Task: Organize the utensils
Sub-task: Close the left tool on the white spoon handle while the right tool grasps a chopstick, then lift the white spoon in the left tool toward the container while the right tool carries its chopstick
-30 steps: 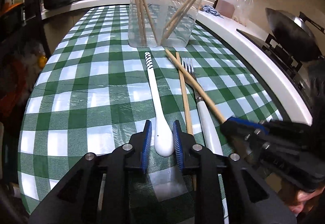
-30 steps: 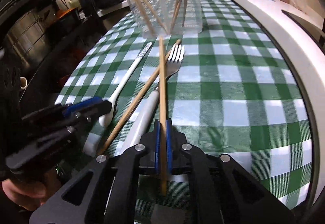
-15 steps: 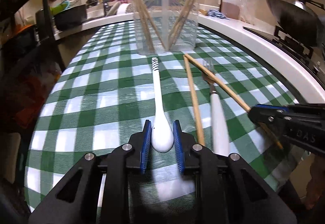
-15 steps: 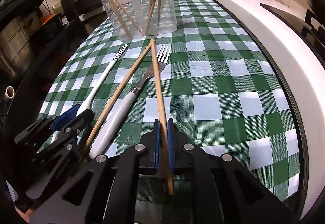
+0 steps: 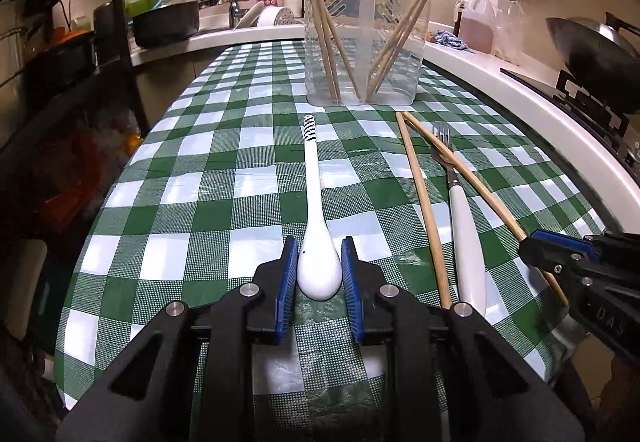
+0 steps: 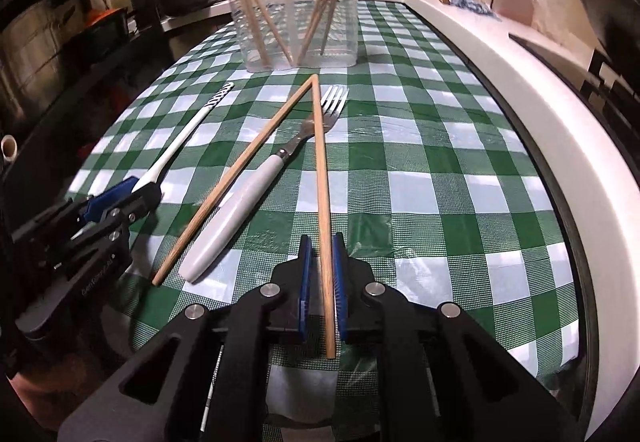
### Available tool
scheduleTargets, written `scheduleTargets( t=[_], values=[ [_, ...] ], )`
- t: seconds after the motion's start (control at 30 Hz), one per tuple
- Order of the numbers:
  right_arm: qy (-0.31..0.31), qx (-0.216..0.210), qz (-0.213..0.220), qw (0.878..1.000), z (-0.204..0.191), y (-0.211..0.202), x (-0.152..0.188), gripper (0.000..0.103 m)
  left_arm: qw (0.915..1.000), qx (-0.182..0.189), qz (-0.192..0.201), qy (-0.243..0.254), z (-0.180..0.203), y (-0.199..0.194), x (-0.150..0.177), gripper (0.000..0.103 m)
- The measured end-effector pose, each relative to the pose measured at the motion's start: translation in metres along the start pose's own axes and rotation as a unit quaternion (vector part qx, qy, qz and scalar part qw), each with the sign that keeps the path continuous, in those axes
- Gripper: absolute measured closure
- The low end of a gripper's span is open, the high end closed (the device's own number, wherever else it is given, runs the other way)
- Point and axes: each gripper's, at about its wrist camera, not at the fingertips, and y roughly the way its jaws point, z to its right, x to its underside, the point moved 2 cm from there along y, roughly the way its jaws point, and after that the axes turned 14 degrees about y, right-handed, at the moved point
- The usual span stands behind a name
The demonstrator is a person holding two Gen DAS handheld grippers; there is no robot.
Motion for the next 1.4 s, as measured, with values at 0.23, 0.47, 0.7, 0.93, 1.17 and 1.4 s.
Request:
scheduleTargets(
  t=[0.23,0.47,0.7,0.93,1.17,1.4],
  values=[
    [-0.01,0.006,0.015,1.0,-0.002,-0.001,0.002,0.097,0.9997,-0.014,0.018,0.005,0.003,-0.001,0.004,0.08],
    [0.005,-0.006,0.01,1.0,-0.001,-0.001,0.001,0.098,0.9996,-0.018,0.018,0.014,0.005,-0.002,0.003,0.081],
    [0.005,-0.026,0.026,0.999,-0.006,-0.015,-0.005,0.098,0.9999,0.004,0.009,0.004,-0.001,-0.009,-0.007,0.081],
    [0.01,-0.045,0.045,0.998,-0.009,-0.032,-0.014,0.098,0.9997,0.022,0.001,0.01,-0.003,-0.025,-0.025,0.081],
    [0.012,-0.063,0.053,0.997,-0.012,-0.049,-0.024,0.098,0.9991,0.011,0.037,0.014,-0.018,-0.051,-0.056,0.081],
    [0.012,-0.086,0.041,0.995,-0.016,-0.069,-0.038,0.097,0.997,-0.007,0.073,0.024,-0.032,-0.069,-0.088,0.082]
  ],
)
